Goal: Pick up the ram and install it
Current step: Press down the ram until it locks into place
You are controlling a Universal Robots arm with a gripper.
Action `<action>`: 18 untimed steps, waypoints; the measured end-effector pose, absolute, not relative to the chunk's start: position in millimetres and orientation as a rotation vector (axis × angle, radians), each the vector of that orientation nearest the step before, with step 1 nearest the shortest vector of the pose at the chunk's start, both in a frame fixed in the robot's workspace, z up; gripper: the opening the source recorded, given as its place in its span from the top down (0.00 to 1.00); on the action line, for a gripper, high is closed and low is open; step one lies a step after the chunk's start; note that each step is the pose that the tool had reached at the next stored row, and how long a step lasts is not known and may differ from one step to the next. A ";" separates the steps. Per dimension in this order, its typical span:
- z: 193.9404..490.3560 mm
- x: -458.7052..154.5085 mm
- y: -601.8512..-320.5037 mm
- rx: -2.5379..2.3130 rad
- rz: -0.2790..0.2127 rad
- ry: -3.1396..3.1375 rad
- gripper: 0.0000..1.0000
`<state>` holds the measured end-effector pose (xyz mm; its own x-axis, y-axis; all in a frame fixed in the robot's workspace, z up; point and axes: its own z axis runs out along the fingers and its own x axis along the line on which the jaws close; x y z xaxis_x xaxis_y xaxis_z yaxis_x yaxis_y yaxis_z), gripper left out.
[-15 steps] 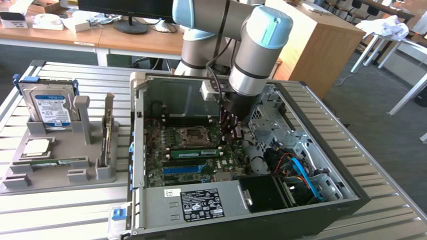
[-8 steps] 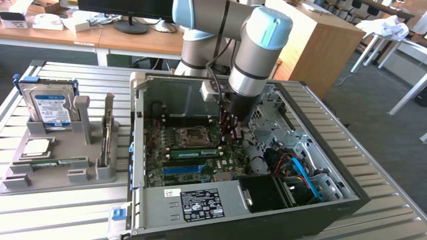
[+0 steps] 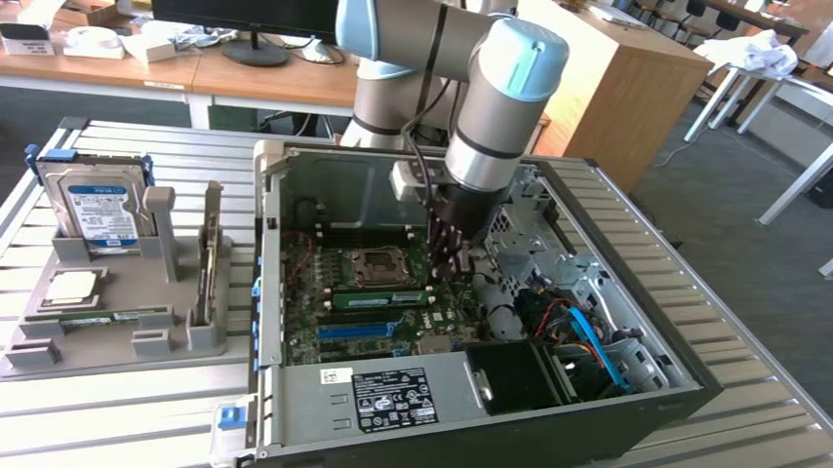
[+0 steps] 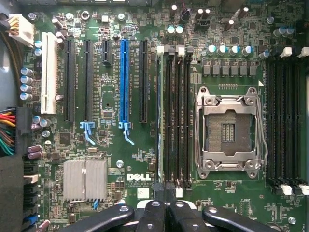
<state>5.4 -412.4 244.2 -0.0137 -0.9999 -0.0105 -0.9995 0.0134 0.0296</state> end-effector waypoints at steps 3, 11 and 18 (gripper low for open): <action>242.5 5.4 -412.4 2.197 -0.044 -2.227 0.90; 238.0 5.4 -412.4 2.197 -0.045 -2.227 0.90; 236.1 5.4 -412.5 2.197 -0.044 -2.227 0.90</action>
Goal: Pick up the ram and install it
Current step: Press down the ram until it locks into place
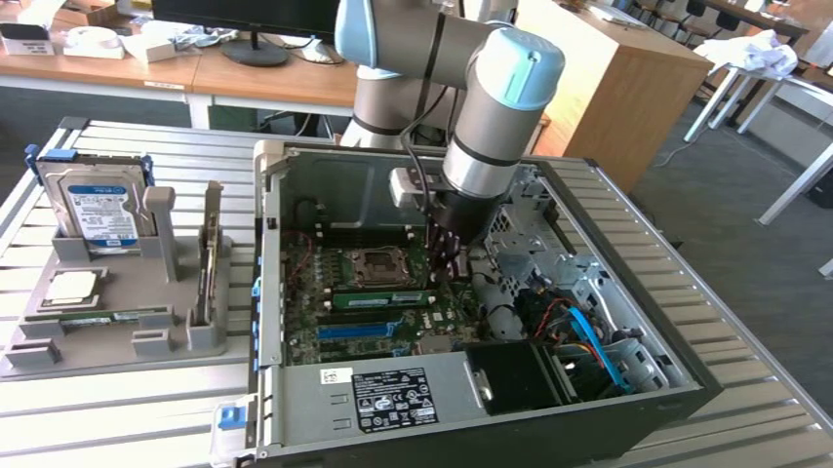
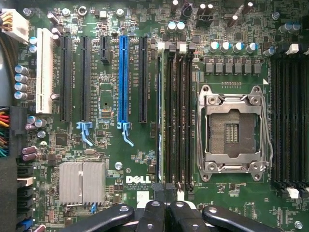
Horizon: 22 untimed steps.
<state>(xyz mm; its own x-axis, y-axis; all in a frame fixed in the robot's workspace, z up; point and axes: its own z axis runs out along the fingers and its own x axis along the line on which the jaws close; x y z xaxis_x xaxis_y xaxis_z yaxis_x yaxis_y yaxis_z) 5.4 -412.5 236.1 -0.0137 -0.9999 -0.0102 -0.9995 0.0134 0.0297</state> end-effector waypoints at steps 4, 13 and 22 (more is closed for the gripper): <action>235.9 6.0 -412.4 2.197 -0.044 -2.227 0.90; 235.0 7.1 -412.4 2.197 -0.045 -2.227 0.90; 232.2 7.1 -412.5 2.196 -0.044 -2.227 0.90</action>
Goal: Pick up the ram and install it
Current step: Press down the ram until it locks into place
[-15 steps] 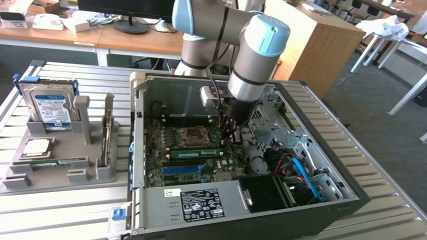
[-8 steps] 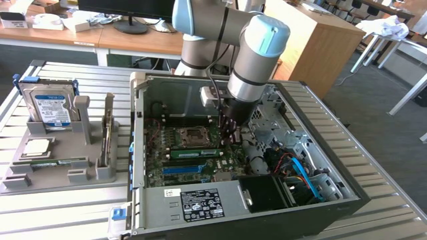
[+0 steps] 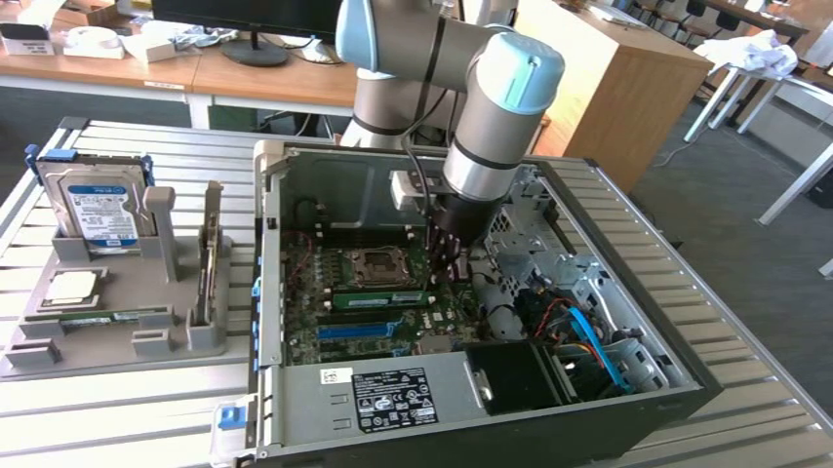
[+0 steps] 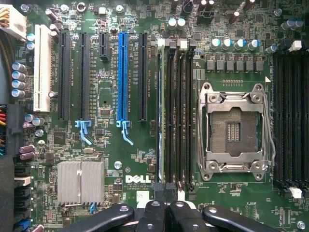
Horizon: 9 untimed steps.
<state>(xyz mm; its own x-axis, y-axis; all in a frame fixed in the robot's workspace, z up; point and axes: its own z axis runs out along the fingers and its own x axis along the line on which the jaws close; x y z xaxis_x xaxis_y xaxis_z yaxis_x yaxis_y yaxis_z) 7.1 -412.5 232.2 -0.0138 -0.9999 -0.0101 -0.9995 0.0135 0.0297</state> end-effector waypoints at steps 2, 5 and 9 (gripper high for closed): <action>232.1 7.1 -412.4 2.197 -0.044 -2.227 0.90; 231.8 7.1 -411.8 2.197 -0.045 -2.227 0.90; 231.9 7.1 -411.2 2.197 -0.044 -2.227 0.90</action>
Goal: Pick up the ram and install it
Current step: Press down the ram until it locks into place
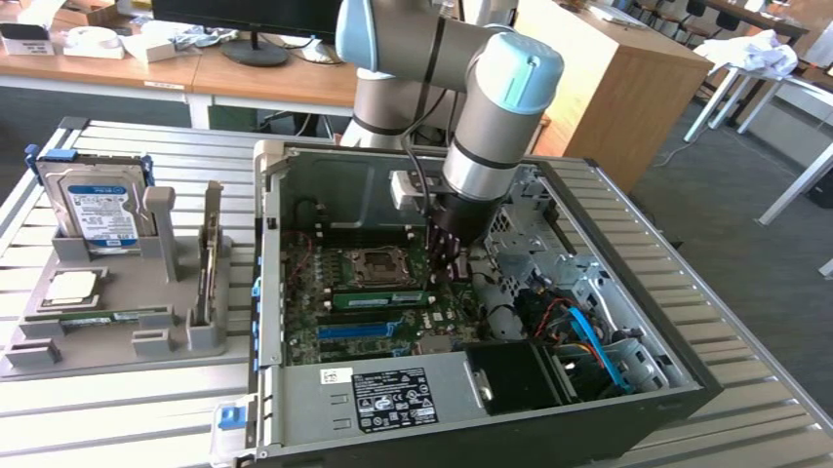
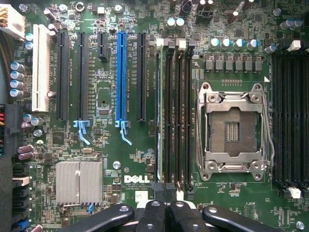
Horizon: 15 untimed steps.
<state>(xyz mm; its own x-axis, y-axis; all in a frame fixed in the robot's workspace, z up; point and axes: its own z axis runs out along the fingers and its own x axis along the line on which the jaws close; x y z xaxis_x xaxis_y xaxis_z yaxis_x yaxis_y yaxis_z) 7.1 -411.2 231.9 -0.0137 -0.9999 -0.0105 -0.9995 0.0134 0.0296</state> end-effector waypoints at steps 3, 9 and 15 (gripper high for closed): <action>231.0 7.1 -411.1 2.197 -0.045 -2.227 0.90; 229.8 7.1 -411.2 2.197 -0.044 -2.227 0.90; 227.6 7.1 -411.2 2.197 -0.044 -2.227 0.90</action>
<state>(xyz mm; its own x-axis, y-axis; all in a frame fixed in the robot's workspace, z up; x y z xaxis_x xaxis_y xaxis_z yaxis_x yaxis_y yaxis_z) 7.1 -411.2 227.6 -0.0137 -0.9999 -0.0104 -0.9995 0.0134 0.0293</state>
